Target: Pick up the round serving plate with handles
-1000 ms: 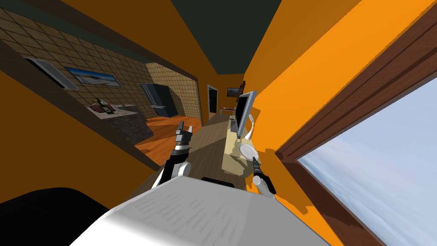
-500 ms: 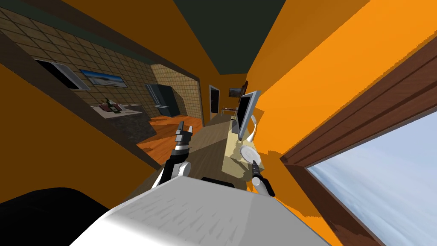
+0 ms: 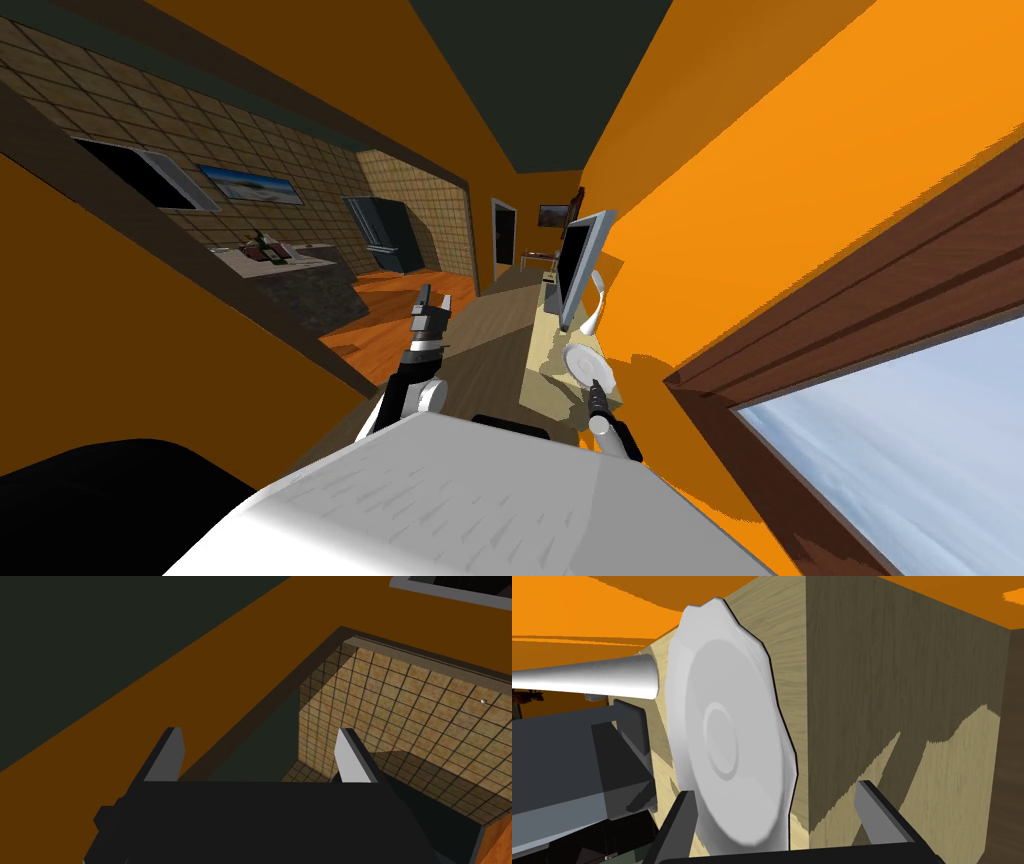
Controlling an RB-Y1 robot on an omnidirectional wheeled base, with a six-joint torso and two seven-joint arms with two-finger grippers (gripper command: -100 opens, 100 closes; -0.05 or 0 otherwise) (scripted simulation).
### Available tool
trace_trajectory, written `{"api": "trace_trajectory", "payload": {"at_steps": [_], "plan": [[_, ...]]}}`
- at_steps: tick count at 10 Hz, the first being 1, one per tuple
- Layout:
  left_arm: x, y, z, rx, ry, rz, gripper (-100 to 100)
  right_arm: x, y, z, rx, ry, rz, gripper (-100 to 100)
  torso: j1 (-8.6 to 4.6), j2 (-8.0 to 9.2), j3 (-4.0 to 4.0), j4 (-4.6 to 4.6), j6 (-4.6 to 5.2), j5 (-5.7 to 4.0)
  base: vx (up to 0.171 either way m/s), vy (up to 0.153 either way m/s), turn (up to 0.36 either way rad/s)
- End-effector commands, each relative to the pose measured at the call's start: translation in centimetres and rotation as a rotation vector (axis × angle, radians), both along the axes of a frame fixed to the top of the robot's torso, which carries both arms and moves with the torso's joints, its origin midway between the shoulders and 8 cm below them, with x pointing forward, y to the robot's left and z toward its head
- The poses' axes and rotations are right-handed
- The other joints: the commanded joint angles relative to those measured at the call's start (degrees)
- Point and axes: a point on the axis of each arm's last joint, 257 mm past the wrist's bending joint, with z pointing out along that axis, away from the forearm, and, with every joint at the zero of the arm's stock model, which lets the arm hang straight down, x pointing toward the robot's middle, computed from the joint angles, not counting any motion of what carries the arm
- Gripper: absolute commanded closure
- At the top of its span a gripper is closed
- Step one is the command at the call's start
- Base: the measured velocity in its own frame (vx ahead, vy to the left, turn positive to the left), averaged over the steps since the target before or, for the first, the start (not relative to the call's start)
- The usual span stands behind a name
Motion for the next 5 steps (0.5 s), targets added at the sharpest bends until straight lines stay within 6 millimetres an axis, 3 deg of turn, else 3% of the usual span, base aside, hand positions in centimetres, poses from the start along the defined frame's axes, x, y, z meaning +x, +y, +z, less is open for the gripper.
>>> {"api": "trace_trajectory", "payload": {"at_steps": [1,5], "plan": [[0.0,0.0,0.0,0.000,0.000,0.000,0,-0.7,-0.1,-0.4,0.000,-0.001,-0.022,-100,0.00,0.00,0.00,0.00,0.00,0.00,0.020,-0.042,0.186],[0.0,0.0,0.0,0.000,0.000,0.000,0,-1.6,-0.2,-0.9,0.000,0.000,-0.046,-100,-0.25,-0.12,-0.07,-0.02,0.00,-0.05,0.044,-0.066,0.101]]}}
